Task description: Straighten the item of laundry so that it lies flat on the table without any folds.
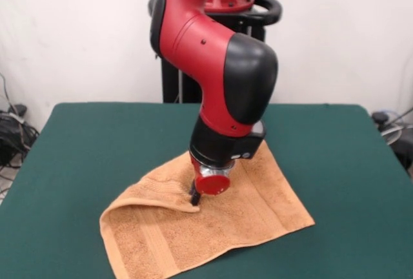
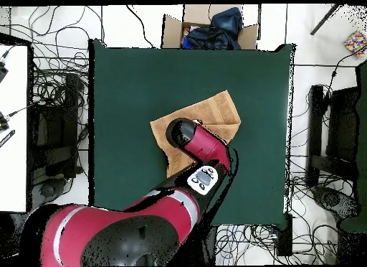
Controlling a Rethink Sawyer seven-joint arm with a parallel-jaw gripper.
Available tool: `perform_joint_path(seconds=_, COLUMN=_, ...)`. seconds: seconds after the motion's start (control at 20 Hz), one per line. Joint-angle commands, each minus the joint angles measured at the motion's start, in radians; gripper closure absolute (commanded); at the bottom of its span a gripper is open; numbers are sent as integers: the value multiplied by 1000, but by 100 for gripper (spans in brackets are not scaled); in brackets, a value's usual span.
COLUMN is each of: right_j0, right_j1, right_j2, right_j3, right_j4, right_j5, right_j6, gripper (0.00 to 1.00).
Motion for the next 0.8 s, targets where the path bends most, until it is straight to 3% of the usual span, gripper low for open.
perform_joint_path(seconds=0.05, right_j0=-50, right_j1=24, right_j2=184, right_j3=18, right_j4=31, right_j5=-99, right_j6=159, gripper=100)
perform_joint_path(seconds=0.5, right_j0=-60, right_j1=-56, right_j2=201, right_j3=85, right_j4=18, right_j5=-69, right_j6=141, gripper=100)
perform_joint_path(seconds=0.8, right_j0=-98, right_j1=-301, right_j2=278, right_j3=376, right_j4=-42, right_j5=-123, right_j6=50, gripper=100)
